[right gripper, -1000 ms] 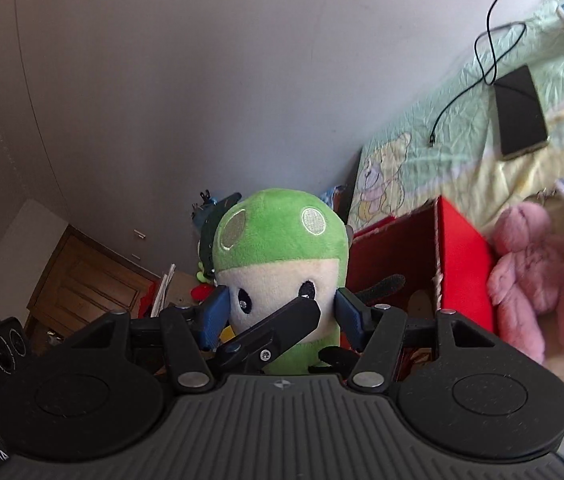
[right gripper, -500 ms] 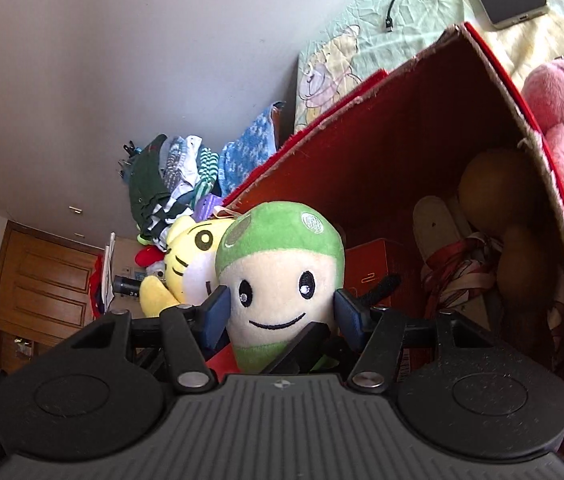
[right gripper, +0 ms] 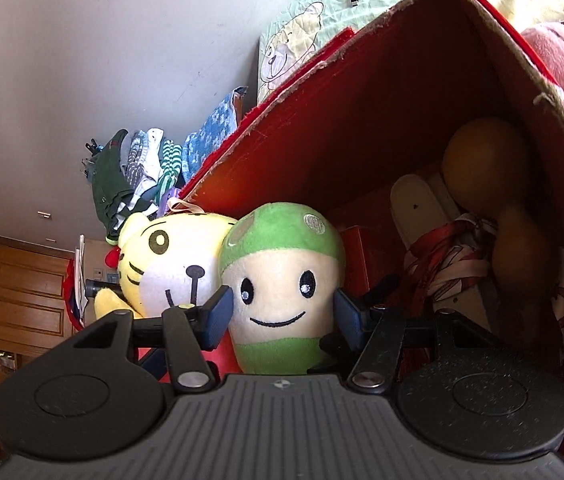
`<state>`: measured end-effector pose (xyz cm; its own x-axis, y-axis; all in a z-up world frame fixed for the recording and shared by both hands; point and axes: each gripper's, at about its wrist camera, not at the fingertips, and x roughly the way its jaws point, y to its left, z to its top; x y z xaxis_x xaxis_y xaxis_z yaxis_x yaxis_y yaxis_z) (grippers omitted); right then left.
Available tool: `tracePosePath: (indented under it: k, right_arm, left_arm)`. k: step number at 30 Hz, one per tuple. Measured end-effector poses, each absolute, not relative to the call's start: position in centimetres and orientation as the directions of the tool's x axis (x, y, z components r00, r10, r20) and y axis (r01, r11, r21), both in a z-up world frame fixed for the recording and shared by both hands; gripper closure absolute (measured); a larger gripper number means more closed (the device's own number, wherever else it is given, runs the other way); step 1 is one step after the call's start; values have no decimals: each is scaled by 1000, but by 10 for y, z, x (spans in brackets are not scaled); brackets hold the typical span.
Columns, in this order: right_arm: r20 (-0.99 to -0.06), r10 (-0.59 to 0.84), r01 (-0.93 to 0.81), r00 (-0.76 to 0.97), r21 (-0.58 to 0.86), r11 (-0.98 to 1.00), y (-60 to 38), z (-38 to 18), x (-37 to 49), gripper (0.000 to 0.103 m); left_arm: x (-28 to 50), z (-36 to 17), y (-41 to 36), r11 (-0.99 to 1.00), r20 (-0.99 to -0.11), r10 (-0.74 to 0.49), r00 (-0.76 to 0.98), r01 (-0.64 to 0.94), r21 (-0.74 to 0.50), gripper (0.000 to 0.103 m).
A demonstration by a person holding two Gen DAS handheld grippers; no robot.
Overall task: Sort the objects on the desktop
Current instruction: 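Carry the green-and-white plush with the right tool to the red box, then lower the green-and-white plush into the box beside the tiger plush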
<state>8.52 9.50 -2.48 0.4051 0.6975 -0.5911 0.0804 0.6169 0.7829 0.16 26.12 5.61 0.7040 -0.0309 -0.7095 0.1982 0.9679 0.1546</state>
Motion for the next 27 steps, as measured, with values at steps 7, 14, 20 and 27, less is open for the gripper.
tracePosePath:
  k: [7,14,20,27]
  right_arm:
    - [-609,696,31,381,761,648,102,-22,86,41]
    - [-561,723,75,403,808,585,85,-24,84,36]
    - [-533,722,60,440,820,569,77,-16,80,34]
    - [-528,710,40,466,814,580,77,-10,75,35]
  left_arm:
    - [5,54,262,969,-715,-75,695,219,111,29]
    - [16,42,260,973,-740,-65,669,207,101,28]
    - [14,47,264,975,-737,-74,672,204,88,27]
    - [13,55,266,982,-721,-79,688,179,63,27]
